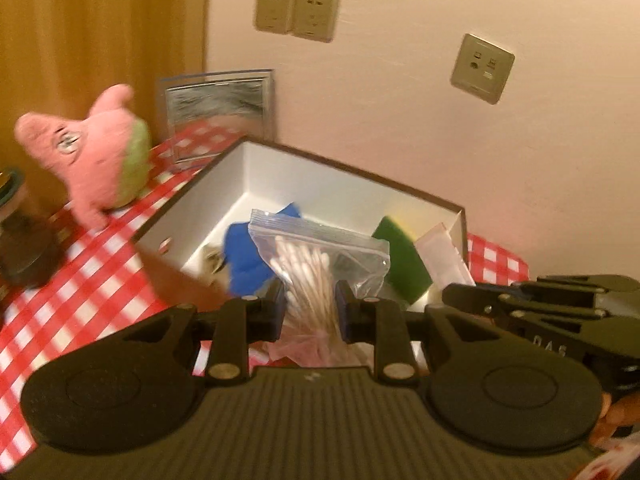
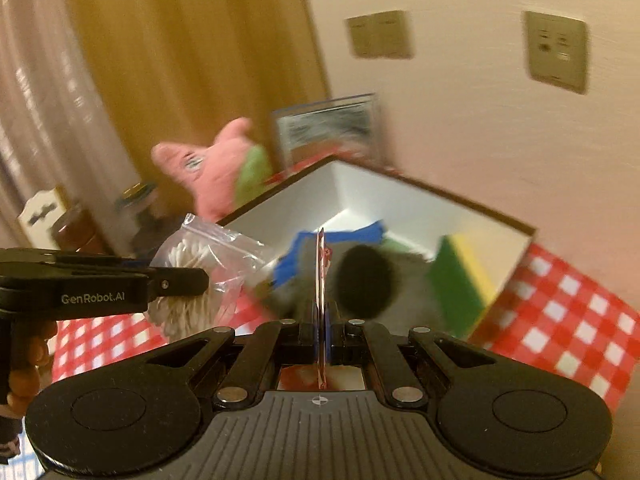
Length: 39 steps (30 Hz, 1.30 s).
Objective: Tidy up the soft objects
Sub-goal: 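Lift the packet with the right tool while the left tool lifts the swab bag toward the box, then lower the swab bag and packet into the box and open both tools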
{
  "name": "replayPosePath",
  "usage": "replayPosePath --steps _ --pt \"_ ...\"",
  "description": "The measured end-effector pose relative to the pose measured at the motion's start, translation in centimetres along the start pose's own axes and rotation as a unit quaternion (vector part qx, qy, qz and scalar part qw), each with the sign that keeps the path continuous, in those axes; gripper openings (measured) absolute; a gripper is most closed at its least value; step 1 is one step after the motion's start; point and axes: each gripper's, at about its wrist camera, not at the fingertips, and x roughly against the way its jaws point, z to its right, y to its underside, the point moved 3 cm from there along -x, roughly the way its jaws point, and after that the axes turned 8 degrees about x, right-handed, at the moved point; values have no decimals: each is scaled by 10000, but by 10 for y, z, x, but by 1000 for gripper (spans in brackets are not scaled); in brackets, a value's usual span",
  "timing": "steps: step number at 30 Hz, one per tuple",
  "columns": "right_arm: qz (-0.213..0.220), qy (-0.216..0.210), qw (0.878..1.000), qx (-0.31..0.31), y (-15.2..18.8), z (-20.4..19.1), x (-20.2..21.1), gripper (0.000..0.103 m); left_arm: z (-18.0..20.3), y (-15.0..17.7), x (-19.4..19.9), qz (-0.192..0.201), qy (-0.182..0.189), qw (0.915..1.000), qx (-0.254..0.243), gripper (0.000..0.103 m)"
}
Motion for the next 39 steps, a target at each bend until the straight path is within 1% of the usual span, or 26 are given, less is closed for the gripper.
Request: replayPosePath --steps 3,8,10,12,15,19,24,29,32,34,36,37,38,39 --pt "-16 122 9998 -127 -3 19 -7 3 15 -10 -25 -105 69 9999 -5 23" --pt "-40 218 9993 -313 -8 40 -23 3 24 -17 -66 -384 124 9991 85 25" --pt "-87 234 9990 -380 -9 47 -31 3 21 -17 -78 -470 -20 9988 95 38" --pt "-122 220 9987 -452 -8 53 -37 3 17 -16 -86 -503 -58 9987 62 41" --pt "-196 209 9983 -508 -7 58 -45 3 10 -16 -89 -537 -137 9984 72 41" --pt "-313 214 9979 -534 -3 63 -56 3 3 -18 -91 -603 -153 9980 58 41" --pt "-437 281 9976 -456 -2 65 -68 3 -1 -20 -89 -637 -184 9978 58 42" --pt "-439 267 9981 -336 -5 63 -74 3 -4 -21 -88 -618 -230 9978 68 46" --pt "-362 213 9986 -311 -7 62 -75 4 -7 -21 -86 -595 -235 9979 113 50" --pt "-368 148 9989 -268 -7 61 -77 4 -9 -20 -82 -579 -234 9980 124 55" --pt "-357 134 9991 -174 -4 58 -76 8 -10 -18 -77 -541 -248 9982 122 58" --pt "-355 139 9992 -118 -3 56 -76 19 -11 -17 -74 -516 -263 9982 121 61" --pt "-342 159 9993 -76 0 55 -75 42 -11 -16 -71 -495 -280 9983 112 62" --pt "-290 186 9994 -60 1 54 -74 55 -12 -15 -68 -473 -316 9983 101 62"
